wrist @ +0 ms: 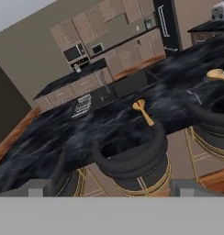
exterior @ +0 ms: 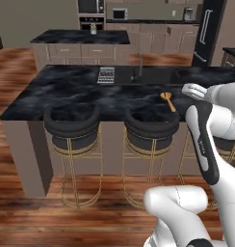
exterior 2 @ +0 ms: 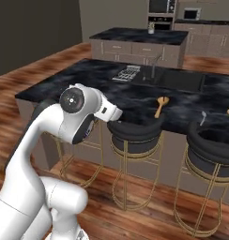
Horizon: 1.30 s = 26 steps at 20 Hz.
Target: Pick up the metallic utensils from the counter and place them in the open drawer. Make sure not to pick up any wooden utensils.
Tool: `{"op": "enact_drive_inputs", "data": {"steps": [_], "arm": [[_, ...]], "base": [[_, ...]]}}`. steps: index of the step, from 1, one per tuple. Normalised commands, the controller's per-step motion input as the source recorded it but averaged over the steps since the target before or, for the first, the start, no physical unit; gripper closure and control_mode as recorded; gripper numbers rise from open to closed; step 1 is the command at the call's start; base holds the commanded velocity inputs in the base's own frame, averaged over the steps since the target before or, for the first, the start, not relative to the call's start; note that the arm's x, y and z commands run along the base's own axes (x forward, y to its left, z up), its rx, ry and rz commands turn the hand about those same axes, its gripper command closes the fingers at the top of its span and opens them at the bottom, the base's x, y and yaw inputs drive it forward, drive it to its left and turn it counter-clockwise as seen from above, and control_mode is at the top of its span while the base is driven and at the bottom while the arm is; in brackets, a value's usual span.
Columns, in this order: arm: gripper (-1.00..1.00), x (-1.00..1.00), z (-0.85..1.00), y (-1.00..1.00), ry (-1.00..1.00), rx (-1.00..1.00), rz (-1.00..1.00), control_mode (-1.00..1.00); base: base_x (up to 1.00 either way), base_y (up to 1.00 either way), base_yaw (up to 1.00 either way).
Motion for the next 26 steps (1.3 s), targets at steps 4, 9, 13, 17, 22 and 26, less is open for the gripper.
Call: {"op": "enact_drive_inputs", "data": {"steps": [4,9,13,17,22,26], "arm": [[-1.0,0.0,0.0,0.0,0.0,0.0,0.0,1.0],[-1.0,0.0,0.0,0.0,0.0,0.0,0.0,1.0],[-1.0,0.0,0.0,0.0,0.0,0.0,0.0,1.0],[-1.0,0.0,0.0,0.0,0.0,0.0,0.0,1.0],[-1.0,0.0,0.0,0.0,0.0,0.0,0.0,1.0],[-1.0,0.0,0.0,0.0,0.0,0.0,0.0,1.0]], "base": [[0.0,-1.0,0.0],[0.24,-1.0,0.0],[0.7,-0.98,-0.01],[1.0,-0.44,-0.07],[0.68,0.26,-0.25],[0.15,0.42,-0.2]]}}
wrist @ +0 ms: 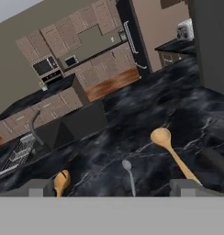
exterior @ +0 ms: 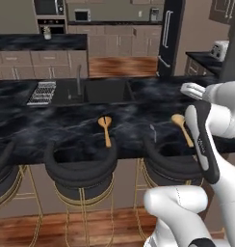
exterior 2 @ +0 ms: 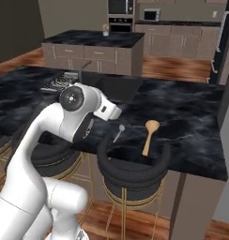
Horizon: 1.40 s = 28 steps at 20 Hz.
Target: Pick up the metallic utensils from the counter and place them in the open drawer. Make sure not to pick up any wooden utensils.
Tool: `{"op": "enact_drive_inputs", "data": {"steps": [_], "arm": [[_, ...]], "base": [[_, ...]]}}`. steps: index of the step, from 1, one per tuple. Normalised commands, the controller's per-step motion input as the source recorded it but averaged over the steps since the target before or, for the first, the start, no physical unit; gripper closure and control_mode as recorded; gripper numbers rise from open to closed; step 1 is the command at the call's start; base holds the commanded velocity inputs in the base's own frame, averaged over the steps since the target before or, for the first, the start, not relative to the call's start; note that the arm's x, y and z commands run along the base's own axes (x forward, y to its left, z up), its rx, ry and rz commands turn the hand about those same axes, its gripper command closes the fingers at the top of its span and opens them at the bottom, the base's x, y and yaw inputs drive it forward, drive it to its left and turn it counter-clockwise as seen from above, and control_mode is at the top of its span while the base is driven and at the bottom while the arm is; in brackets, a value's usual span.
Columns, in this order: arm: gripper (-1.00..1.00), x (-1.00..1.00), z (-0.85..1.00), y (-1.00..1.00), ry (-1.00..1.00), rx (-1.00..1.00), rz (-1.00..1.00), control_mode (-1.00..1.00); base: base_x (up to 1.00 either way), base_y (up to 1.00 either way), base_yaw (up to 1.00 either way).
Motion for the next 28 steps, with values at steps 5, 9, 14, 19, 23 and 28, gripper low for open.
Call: {"op": "enact_drive_inputs", "data": {"steps": [5,9,14,19,23,28], "arm": [[-1.0,0.0,0.0,0.0,0.0,0.0,0.0,1.0],[-1.0,0.0,0.0,0.0,0.0,0.0,0.0,1.0],[-1.0,0.0,0.0,0.0,0.0,0.0,0.0,1.0],[-1.0,0.0,0.0,0.0,0.0,0.0,0.0,1.0],[-1.0,0.0,0.0,0.0,0.0,0.0,0.0,1.0],[-1.0,0.0,0.0,0.0,0.0,0.0,0.0,1.0]], "base": [[0.62,0.55,-0.21],[1.0,0.12,-0.31],[0.98,0.01,-0.3],[0.58,0.01,-0.37],[0.08,0.05,0.1],[0.06,0.02,0.08]]}}
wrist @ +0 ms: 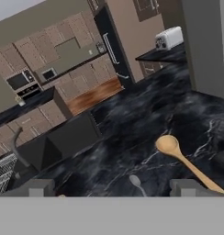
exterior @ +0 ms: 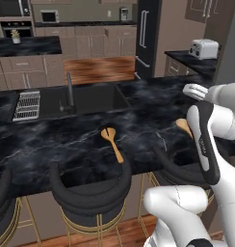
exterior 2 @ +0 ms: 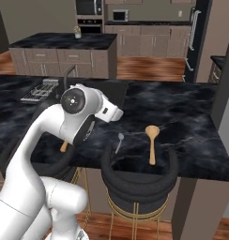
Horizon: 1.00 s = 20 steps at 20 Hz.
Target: Pick up the metallic utensils from the counter and place them in the open drawer. Make sure not to pick up any wooden utensils.
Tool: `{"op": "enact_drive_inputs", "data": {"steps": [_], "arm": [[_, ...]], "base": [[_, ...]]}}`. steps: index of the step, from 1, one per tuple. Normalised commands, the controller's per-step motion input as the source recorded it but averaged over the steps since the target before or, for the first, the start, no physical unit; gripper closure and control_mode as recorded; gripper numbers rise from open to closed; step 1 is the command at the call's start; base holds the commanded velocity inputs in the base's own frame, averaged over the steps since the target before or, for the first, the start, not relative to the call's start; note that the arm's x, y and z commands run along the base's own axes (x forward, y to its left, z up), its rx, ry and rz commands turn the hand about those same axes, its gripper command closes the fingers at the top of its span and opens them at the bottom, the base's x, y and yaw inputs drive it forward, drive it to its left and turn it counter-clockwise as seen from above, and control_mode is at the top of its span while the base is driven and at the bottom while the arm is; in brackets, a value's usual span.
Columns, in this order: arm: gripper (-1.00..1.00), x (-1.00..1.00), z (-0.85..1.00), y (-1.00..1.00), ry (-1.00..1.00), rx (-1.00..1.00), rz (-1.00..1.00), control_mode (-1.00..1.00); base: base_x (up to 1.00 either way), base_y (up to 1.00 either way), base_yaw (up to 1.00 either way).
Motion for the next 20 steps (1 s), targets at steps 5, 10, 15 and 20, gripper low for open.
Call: {"op": "enact_drive_inputs", "data": {"steps": [5,10,15,20], "arm": [[-1.0,0.01,-0.06,0.02,0.03,0.0,0.0,-1.0],[-1.0,0.19,-0.42,0.15,0.32,-0.1,0.0,-1.0],[-1.0,0.2,-0.57,0.15,0.48,-0.15,0.0,-1.0],[-1.0,0.18,-0.36,-0.01,0.45,-0.02,0.09,-1.0]], "base": [[0.11,0.05,0.0],[0.0,0.0,0.0],[0.0,0.0,0.0],[0.0,0.0,0.0]]}}
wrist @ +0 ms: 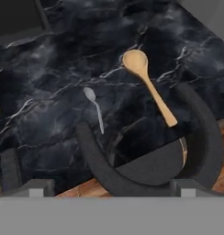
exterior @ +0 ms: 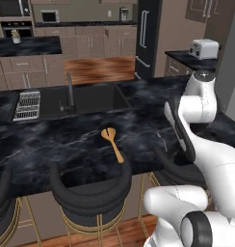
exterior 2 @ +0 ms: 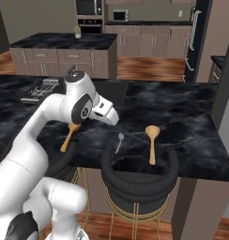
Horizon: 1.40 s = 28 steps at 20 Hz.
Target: Pick up the metallic utensils from the counter and place them in the open drawer. Make sure not to pick up any wooden utensils.
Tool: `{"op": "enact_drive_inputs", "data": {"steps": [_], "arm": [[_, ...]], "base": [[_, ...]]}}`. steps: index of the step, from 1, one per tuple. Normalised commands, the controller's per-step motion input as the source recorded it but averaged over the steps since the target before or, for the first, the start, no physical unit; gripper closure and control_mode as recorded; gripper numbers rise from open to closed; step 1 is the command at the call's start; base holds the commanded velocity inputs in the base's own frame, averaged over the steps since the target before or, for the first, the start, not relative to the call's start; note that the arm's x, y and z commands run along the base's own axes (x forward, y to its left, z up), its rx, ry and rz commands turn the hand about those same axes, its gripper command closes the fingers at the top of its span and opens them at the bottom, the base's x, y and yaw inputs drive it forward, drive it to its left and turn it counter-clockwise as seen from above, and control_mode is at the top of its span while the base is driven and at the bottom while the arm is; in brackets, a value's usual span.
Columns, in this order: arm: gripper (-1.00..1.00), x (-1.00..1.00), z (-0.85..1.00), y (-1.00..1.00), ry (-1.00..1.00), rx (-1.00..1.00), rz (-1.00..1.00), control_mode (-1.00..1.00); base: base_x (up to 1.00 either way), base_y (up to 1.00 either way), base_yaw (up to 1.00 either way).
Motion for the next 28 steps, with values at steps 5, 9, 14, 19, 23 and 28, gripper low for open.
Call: {"op": "enact_drive_inputs", "data": {"steps": [5,9,14,19,23,28], "arm": [[-1.0,0.19,-0.53,0.0,0.25,0.0,0.18,-1.0],[-1.0,0.21,-0.58,0.0,0.06,0.0,0.17,-1.0],[-1.0,0.33,-0.61,0.0,0.0,0.0,0.18,-1.0],[-1.0,0.45,-0.62,-0.05,0.0,0.0,0.17,-1.0],[-1.0,0.62,-0.65,-0.09,0.03,0.0,0.14,-1.0],[-1.0,0.52,-0.51,-0.13,0.04,0.0,0.1,-1.0]], "base": [[0.0,0.0,0.0],[0.0,0.0,0.0],[0.0,0.0,0.0],[0.0,0.0,0.0],[0.0,0.0,0.0],[0.0,0.0,0.0]]}}
